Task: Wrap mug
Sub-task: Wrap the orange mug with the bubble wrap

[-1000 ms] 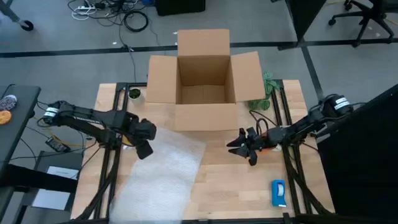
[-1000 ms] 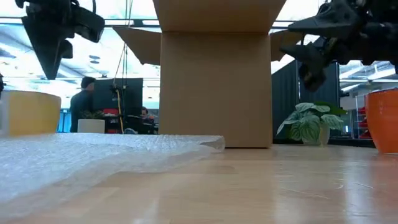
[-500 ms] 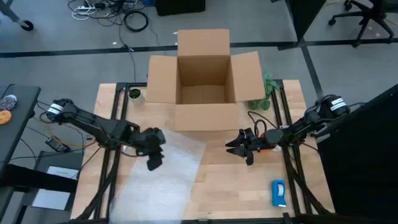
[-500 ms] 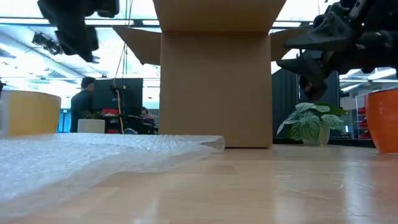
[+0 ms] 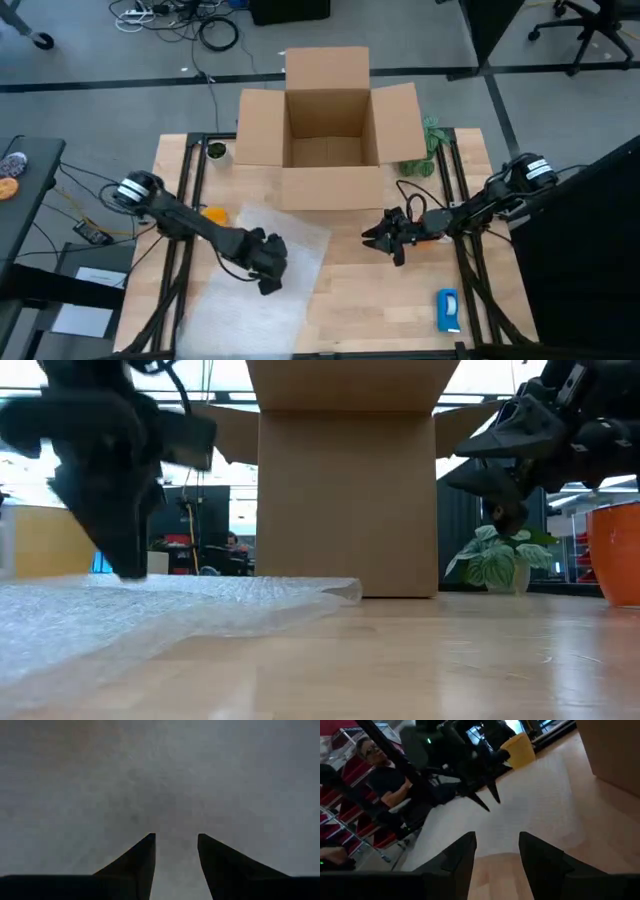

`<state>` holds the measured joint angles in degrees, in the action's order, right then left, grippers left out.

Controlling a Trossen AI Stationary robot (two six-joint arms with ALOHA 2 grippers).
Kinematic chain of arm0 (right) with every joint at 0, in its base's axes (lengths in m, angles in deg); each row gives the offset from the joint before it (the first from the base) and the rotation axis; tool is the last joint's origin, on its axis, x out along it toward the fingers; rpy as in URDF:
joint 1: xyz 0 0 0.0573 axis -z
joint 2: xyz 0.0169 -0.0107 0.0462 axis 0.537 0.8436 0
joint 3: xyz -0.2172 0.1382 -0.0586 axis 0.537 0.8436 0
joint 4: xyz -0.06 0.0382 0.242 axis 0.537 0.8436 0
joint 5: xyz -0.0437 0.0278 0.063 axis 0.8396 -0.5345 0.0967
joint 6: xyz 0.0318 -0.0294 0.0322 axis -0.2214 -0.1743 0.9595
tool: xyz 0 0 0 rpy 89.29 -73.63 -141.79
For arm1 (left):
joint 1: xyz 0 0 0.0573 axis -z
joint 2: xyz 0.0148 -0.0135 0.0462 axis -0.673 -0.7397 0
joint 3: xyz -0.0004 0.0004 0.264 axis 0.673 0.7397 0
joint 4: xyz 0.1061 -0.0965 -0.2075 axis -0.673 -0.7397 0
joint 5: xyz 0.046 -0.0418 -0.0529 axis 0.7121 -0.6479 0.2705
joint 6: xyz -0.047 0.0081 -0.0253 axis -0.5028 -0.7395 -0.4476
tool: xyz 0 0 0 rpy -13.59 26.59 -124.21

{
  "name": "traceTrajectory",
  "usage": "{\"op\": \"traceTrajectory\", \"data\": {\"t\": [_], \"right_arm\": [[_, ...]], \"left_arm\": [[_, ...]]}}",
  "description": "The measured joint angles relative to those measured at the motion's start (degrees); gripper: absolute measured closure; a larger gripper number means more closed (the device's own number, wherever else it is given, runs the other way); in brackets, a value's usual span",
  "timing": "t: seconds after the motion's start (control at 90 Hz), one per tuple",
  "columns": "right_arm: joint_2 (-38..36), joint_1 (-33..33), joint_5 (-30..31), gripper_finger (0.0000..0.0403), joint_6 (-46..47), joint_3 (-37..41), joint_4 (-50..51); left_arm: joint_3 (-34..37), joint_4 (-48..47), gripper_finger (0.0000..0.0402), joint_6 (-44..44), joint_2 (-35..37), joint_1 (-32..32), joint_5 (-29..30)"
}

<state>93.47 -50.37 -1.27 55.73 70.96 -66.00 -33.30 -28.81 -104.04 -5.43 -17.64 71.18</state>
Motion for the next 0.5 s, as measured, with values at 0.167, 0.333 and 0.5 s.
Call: {"op": "traceTrajectory", "data": {"t": [0.167, 0.333, 0.5], "right_arm": [[0.0, 0.0, 0.0, 0.0268, 0.0, 0.0, 0.0], [0.0, 0.0, 0.5, 0.0268, 0.0, -0.5, -0.6], [0.0, 0.0, -0.2, 0.0268, -1.2, -4.0, -0.6]], "left_arm": [[-0.3, 0.4, 0.0275, 0.0, -4.2, 0.1, 0.5], [-0.3, -0.1, 0.0343, 0.0, -3.5, 0.1, 0.5], [-0.4, -3.0, 0.0391, 0.6, 0.3, 0.0, 1.3]]}}
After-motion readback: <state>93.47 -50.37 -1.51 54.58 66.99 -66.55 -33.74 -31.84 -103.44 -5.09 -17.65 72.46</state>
